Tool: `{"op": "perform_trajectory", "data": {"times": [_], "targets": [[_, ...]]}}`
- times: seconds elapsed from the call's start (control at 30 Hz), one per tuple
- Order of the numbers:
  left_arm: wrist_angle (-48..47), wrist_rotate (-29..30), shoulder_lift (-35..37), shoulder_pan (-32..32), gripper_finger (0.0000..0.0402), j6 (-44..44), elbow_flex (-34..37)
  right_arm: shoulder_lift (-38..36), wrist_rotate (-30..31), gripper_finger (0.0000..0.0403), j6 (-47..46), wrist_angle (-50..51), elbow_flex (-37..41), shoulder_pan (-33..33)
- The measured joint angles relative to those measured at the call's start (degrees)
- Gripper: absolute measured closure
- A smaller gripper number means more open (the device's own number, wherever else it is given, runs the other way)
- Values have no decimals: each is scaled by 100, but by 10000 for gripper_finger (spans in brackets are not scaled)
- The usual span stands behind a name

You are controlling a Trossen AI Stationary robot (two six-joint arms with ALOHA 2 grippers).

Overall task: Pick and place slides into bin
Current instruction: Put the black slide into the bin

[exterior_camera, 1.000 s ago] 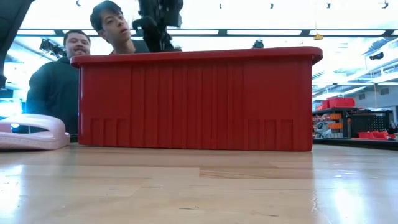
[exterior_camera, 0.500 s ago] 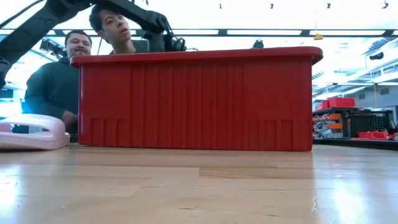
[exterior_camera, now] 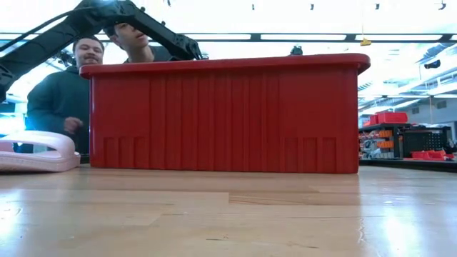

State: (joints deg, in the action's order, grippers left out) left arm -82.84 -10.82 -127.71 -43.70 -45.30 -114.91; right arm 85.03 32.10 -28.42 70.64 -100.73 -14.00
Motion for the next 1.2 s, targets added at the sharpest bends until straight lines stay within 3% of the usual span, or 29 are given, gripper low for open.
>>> {"op": "perform_trajectory", "data": {"times": [0.4, 0.57, 0.87, 1.0, 1.2], "targets": [[271, 101, -51, 19, 322, 556, 9, 0, 286, 275, -36, -1, 0, -1], [457, 688, -47, 71, 287, 850, 9, 0, 286, 275, -140, 1, 0, 0], [616, 1098, -45, 229, 189, 804, 9, 0, 286, 275, -144, -1, 0, 0], [657, 1626, -45, 364, 156, 866, 9, 0, 288, 275, -144, -1, 0, -2], [702, 2412, -43, 540, 129, 898, 4, 0, 1026, 275, -143, -1, 0, -2]]}}
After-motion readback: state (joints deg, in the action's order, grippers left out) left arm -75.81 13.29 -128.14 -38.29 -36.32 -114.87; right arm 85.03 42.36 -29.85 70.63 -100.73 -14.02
